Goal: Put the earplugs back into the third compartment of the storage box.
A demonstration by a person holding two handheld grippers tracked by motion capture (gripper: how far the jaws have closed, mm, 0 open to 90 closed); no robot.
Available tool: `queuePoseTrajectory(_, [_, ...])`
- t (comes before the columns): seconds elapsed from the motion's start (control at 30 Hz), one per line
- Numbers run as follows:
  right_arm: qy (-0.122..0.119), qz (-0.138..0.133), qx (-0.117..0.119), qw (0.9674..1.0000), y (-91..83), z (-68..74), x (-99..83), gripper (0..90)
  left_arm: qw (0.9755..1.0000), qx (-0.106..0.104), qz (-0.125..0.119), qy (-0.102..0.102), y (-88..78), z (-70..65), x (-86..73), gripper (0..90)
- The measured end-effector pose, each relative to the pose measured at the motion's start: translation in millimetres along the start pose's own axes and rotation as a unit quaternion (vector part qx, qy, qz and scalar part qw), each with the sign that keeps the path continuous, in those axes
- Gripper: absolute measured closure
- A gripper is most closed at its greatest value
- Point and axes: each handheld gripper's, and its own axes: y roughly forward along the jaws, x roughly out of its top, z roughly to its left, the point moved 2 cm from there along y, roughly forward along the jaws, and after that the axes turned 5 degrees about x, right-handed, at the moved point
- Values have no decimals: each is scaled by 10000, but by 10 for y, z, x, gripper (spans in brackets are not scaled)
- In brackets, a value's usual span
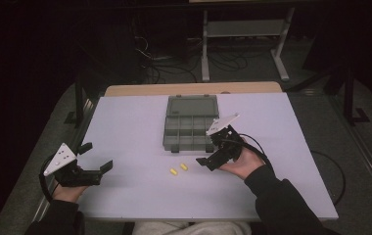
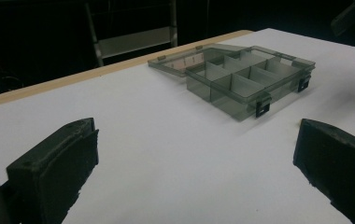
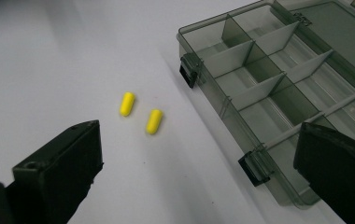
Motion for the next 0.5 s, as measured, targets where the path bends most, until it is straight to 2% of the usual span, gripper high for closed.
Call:
queuePoseTrajectory(0.27, [-81,185,118,9997,168,47,36,8,10000,-8,-1,-4,0,-2,1,0])
queuePoseTrajectory(0.5, [-261,530,358,9976,403,125,80,8,10000,-11,4,1,1,-1,0,0])
